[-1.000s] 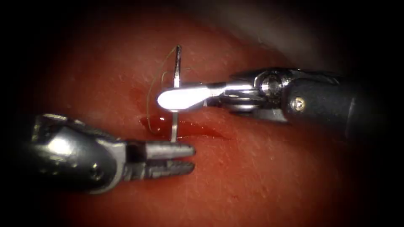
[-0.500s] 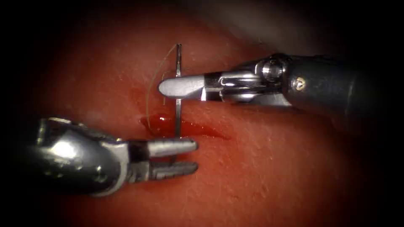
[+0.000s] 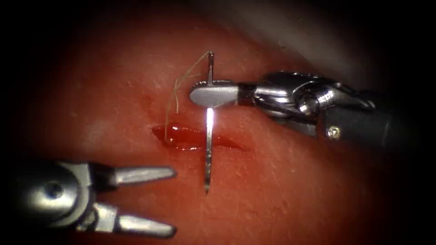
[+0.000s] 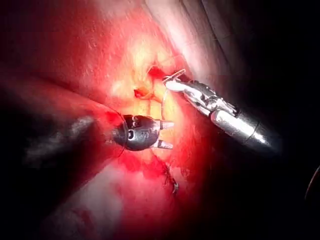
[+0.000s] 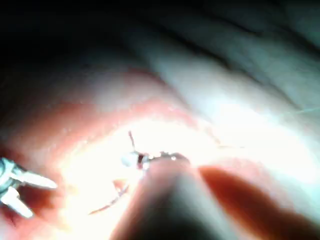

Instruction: Wound Closure

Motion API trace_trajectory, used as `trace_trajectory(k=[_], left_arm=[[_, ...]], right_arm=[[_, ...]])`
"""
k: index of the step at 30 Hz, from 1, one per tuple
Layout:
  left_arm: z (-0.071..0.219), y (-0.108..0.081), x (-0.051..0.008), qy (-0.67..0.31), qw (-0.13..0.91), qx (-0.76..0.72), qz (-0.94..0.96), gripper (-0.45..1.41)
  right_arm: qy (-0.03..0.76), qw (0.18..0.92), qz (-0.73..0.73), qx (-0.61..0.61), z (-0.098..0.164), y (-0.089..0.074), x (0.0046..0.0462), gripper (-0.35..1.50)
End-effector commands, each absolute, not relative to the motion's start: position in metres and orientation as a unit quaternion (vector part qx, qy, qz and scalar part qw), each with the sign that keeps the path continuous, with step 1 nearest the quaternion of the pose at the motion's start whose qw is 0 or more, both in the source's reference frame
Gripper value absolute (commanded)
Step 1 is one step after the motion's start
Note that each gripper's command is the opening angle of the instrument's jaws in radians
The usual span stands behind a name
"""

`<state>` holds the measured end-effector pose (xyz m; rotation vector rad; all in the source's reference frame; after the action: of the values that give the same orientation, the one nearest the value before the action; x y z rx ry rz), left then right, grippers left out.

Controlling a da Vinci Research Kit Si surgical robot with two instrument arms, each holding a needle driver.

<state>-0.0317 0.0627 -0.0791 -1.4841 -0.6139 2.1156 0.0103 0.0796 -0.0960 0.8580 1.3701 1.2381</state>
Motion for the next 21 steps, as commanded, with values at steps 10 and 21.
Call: trace_trajectory(k=[10, 21], left_arm=[[-0.072, 0.063, -0.0306, -0.29, 0.297, -0.417, 0.809, -0.05], [-0.066, 0.066, -0.0303, -0.288, 0.28, -0.34, 0.85, -0.35]], right_arm=[[0.627, 0.572, 0.448, 0.281, -0.097, 0.08, 0.0102, -0.35], [0.633, 0.581, 0.437, 0.268, -0.097, 0.08, 0.0103, -0.35]])
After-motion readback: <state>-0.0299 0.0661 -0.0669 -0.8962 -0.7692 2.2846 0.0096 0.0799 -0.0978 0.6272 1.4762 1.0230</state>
